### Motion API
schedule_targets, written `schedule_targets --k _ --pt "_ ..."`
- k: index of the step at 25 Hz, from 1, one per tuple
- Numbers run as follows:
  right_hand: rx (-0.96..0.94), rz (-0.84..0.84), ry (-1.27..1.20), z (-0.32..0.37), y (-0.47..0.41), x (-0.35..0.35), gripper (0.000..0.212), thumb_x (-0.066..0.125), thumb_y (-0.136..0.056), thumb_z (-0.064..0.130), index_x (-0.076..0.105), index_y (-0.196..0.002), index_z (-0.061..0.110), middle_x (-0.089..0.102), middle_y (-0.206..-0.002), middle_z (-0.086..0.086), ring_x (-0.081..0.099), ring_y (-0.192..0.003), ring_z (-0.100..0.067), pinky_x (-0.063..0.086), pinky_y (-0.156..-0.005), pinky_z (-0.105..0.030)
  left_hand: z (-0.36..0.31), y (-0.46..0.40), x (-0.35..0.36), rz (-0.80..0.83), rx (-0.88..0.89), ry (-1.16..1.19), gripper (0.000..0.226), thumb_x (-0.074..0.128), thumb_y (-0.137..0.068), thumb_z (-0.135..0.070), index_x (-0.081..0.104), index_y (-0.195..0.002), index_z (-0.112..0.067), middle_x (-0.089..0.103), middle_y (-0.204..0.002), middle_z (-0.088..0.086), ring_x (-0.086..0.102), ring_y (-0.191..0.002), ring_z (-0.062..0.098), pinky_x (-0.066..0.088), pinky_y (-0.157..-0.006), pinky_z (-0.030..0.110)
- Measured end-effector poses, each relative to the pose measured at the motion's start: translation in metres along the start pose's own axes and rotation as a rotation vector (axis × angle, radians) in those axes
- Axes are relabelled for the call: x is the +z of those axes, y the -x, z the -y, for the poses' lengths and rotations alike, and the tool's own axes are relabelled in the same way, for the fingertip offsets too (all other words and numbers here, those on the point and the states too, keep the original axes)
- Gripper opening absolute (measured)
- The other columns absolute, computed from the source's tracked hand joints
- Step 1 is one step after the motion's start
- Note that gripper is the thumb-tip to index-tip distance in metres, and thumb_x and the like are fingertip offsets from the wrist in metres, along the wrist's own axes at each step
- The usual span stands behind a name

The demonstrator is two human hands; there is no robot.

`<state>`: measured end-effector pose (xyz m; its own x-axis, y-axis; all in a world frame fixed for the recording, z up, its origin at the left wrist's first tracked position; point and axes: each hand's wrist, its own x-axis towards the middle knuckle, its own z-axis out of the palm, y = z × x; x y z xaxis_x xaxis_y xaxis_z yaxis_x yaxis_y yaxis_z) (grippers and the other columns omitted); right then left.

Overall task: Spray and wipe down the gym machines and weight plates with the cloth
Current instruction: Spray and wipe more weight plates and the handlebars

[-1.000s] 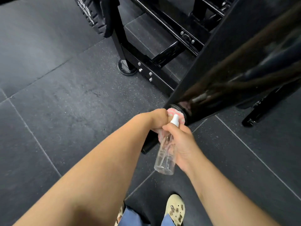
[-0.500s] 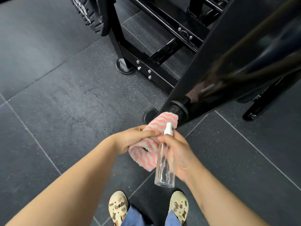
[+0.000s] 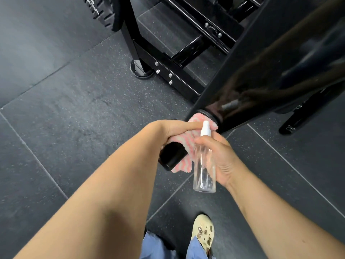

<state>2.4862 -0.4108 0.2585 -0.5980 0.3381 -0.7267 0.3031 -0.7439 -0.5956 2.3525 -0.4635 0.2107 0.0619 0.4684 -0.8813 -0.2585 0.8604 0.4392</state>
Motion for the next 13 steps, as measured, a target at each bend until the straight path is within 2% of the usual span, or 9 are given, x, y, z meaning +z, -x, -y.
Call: schedule_targets --k 2,5,7,9,11,13 --pt "0.004 -0.01 -0.005 -0.006 0.003 0.001 0.04 0.046 -0.088 -0.005 0.049 -0.127 0.001 0.063 -0.099 -0.019 0.063 -0.085 -0.025 0.055 -0.074 -0.036 0.016 0.0 -0.006 0.099 0.014 0.14 0.077 0.078 -0.055 -0.058 0.067 -0.111 -0.007 0.068 -0.11 0.015 0.065 -0.102 0.029 0.046 -0.1 0.045" --pt "0.015 -0.005 -0.055 -0.014 0.005 0.006 0.047 0.054 -0.083 -0.003 0.047 -0.129 0.003 0.062 -0.098 -0.017 0.064 -0.083 -0.023 0.055 -0.074 -0.036 0.033 0.008 -0.006 0.092 0.075 0.215 0.058 0.07 -0.068 -0.047 0.066 -0.111 -0.008 0.069 -0.107 0.012 0.066 -0.094 0.025 0.048 -0.098 0.039" --pt "0.035 -0.002 -0.068 -0.022 0.009 0.011 0.045 0.051 -0.086 -0.005 0.047 -0.129 0.006 0.062 -0.094 -0.015 0.064 -0.074 -0.018 0.056 -0.063 -0.031 0.043 0.013 -0.006 0.109 0.049 0.212 0.063 0.072 -0.07 -0.049 0.062 -0.118 -0.009 0.069 -0.11 0.012 0.066 -0.098 0.026 0.049 -0.095 0.042" --pt "0.047 0.002 -0.043 -0.031 0.015 0.018 0.044 0.049 -0.087 -0.006 0.047 -0.129 0.008 0.062 -0.095 -0.016 0.064 -0.074 -0.019 0.055 -0.059 -0.031 0.052 0.022 -0.005 0.11 0.043 0.165 0.064 0.069 -0.07 -0.052 0.06 -0.119 -0.013 0.069 -0.111 0.01 0.066 -0.101 0.025 0.05 -0.093 0.044" --pt "0.064 0.019 -0.053 -0.04 0.022 0.027 0.044 0.048 -0.086 -0.008 0.045 -0.128 0.005 0.061 -0.089 -0.015 0.064 -0.069 -0.019 0.055 -0.057 -0.032 0.065 0.036 0.002 0.063 0.104 0.162 0.042 0.064 -0.081 -0.042 0.061 -0.113 -0.015 0.07 -0.1 0.005 0.069 -0.086 0.021 0.054 -0.083 0.038" --pt "0.095 0.032 -0.068 -0.047 0.032 0.036 0.041 0.049 -0.086 -0.008 0.046 -0.126 0.003 0.061 -0.078 -0.012 0.063 -0.06 -0.018 0.053 -0.052 -0.03 0.076 0.051 0.019 -0.025 0.196 0.251 0.026 0.058 -0.087 -0.018 0.061 -0.107 -0.002 0.064 -0.088 0.016 0.063 -0.067 0.025 0.056 -0.063 0.031"
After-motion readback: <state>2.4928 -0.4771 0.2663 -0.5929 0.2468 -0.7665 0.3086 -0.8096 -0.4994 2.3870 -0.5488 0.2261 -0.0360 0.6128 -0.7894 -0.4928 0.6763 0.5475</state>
